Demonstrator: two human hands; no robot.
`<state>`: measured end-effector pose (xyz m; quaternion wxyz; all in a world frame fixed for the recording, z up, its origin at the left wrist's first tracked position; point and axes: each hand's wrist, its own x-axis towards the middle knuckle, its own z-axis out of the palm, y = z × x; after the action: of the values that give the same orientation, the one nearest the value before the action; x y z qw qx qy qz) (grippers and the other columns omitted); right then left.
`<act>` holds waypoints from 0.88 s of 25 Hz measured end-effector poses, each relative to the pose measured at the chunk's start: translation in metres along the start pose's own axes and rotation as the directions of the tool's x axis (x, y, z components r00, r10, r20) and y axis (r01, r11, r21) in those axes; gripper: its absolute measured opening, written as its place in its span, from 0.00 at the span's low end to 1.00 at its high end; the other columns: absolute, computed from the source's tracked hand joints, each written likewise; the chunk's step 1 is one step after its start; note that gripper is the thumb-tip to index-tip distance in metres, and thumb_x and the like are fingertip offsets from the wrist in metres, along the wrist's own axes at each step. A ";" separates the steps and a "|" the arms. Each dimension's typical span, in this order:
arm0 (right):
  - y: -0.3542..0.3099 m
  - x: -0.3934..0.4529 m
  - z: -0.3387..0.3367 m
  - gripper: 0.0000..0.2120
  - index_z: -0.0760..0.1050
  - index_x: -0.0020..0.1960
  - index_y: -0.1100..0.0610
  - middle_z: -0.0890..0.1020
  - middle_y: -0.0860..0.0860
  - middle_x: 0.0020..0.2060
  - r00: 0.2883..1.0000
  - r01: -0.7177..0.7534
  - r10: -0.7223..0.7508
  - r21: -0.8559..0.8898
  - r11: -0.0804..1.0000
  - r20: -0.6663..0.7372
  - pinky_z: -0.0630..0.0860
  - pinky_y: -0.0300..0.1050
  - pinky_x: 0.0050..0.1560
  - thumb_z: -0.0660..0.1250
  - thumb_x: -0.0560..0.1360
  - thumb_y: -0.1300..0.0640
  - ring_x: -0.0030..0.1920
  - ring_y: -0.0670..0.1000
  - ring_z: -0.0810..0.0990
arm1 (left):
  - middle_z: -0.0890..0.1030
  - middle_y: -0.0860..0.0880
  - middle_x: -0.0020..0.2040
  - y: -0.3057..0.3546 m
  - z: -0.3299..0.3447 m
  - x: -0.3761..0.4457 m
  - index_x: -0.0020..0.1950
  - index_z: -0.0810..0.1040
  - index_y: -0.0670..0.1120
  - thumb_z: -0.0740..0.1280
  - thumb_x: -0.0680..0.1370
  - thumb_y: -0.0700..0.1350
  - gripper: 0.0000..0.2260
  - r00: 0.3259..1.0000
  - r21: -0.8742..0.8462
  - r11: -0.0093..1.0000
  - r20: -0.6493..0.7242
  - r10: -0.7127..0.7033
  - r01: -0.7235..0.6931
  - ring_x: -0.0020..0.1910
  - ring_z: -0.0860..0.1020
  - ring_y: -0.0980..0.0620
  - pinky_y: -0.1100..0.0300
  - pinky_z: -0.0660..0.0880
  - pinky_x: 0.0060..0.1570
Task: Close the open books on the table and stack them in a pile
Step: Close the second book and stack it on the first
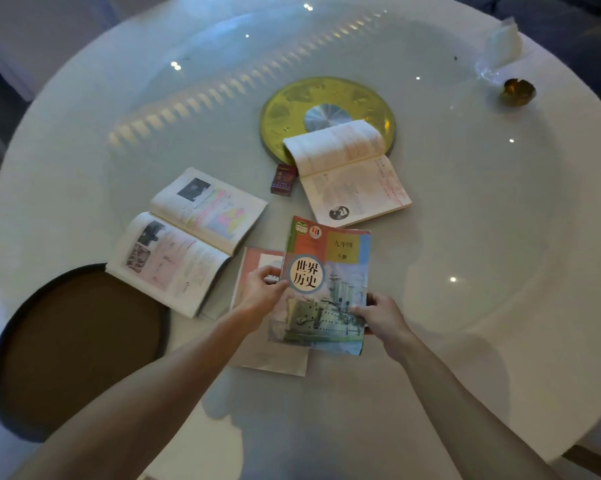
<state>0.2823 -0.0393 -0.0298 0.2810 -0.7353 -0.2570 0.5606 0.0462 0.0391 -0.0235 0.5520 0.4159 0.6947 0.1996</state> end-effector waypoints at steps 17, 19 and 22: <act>0.019 -0.013 0.111 0.08 0.75 0.42 0.54 0.77 0.51 0.37 0.980 -0.050 -0.081 -0.612 0.789 -0.183 0.69 0.47 0.40 0.63 0.80 0.54 0.43 0.58 0.79 | 0.76 0.45 0.56 -0.079 -0.077 0.006 0.65 0.79 0.52 0.68 0.77 0.42 0.17 0.993 0.481 0.872 -0.019 0.115 -0.091 0.58 0.74 0.45 0.51 0.75 0.59; 0.019 -0.010 0.114 0.07 0.78 0.51 0.57 0.81 0.51 0.44 0.978 -0.059 -0.073 -0.588 0.807 -0.198 0.73 0.47 0.45 0.65 0.80 0.54 0.49 0.57 0.82 | 0.76 0.45 0.57 -0.080 -0.077 0.008 0.68 0.77 0.54 0.67 0.77 0.42 0.20 0.994 0.495 0.862 0.033 0.107 -0.109 0.58 0.75 0.46 0.51 0.74 0.60; 0.021 -0.006 0.119 0.09 0.79 0.50 0.59 0.84 0.55 0.46 0.976 -0.066 -0.053 -0.519 0.852 -0.211 0.78 0.51 0.48 0.65 0.79 0.55 0.48 0.58 0.82 | 0.78 0.47 0.56 -0.076 -0.081 0.009 0.69 0.78 0.53 0.67 0.77 0.41 0.20 0.986 0.458 0.875 0.113 0.119 -0.158 0.54 0.77 0.50 0.56 0.76 0.53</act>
<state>0.1668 -0.0437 -0.0662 0.0950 -0.8417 -0.3647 0.3867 -0.0565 0.0172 -0.0592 0.4480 0.5925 0.6677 0.0493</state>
